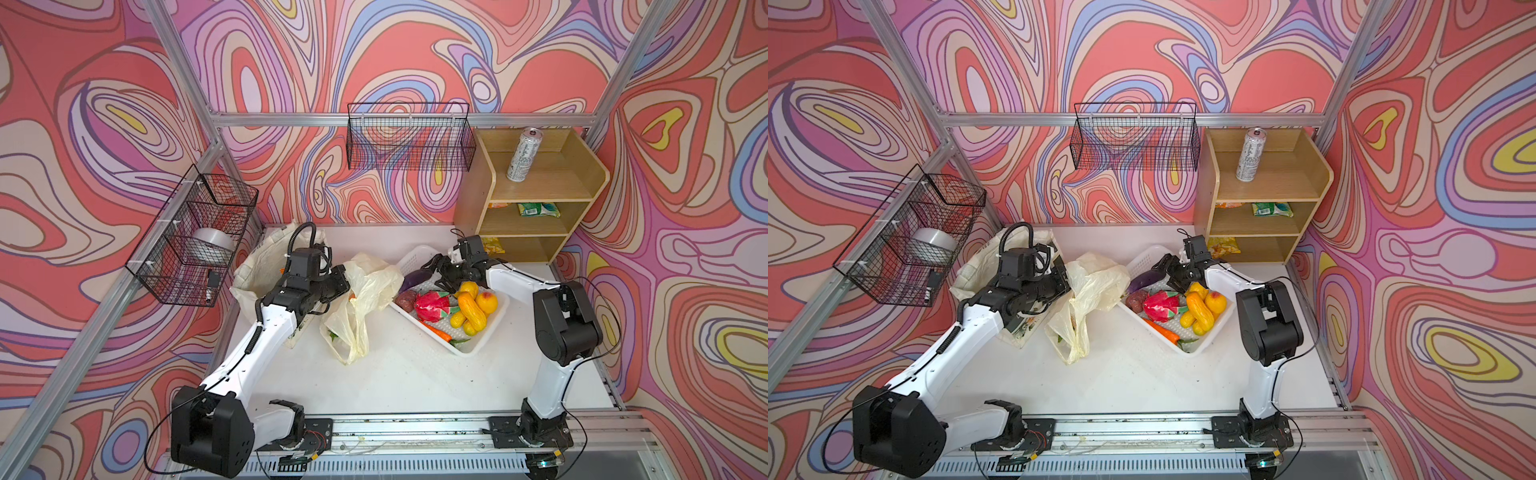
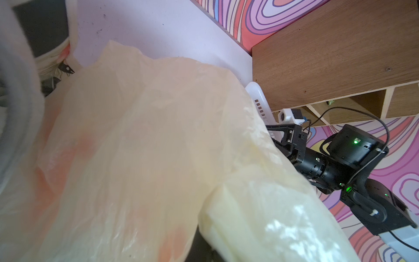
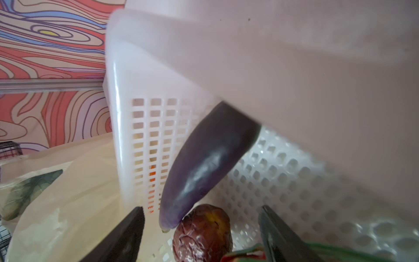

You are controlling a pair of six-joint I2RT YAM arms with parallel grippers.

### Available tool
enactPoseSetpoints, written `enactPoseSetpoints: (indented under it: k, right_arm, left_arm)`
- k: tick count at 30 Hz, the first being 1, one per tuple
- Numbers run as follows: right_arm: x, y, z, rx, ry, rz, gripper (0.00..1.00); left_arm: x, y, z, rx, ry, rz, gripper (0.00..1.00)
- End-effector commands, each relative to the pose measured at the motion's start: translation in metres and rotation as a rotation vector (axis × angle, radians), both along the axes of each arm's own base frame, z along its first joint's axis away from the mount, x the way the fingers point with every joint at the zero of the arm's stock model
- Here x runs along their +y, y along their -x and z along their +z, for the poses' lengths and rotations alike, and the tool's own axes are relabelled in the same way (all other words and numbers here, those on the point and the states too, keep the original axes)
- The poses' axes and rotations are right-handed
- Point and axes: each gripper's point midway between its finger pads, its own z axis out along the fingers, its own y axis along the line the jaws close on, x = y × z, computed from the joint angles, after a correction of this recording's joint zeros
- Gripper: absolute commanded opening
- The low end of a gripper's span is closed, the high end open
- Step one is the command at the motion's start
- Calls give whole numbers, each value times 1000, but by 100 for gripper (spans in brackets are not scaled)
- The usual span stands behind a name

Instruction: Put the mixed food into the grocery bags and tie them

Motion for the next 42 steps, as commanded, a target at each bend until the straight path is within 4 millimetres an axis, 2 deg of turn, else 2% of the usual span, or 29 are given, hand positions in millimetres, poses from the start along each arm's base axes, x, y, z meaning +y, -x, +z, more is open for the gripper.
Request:
enactPoseSetpoints:
  k: [1,8,12,14,17,19,26,32,34,36,42]
  right_arm:
    - [-3,16,-13,118,44,-5,84]
    - [29,-10,-43,228,-101,47,87]
    - [37,-25,-58,240,-156,23,87]
    - [40,-33,-54,196,-193,5,85]
    - [46,-44,-36,82,-274,10,72]
    - [47,-45,-31,63,-276,16,69]
    - [46,-29,-9,39,-240,90,68]
    - [57,-16,4,40,-256,146,71]
    - [60,-12,11,21,-203,181,71]
    - [57,-6,18,-30,-70,218,71]
    - [29,3,45,-256,224,288,70]
  left_arm:
    - [2,-3,3,1,-1,12,0]
    - [3,-3,5,1,-2,14,0]
    - [3,-2,5,4,-4,15,0]
    - [4,-1,5,5,-7,17,0]
    - [4,0,5,3,-10,17,0]
    - [4,0,4,7,-11,17,0]
    - [4,-1,2,4,-7,16,0]
    - [4,-1,0,7,-4,19,0]
    - [5,0,2,3,-8,23,0]
    - [7,0,5,-4,-15,30,0]
    - [16,-1,11,-22,-54,68,0]
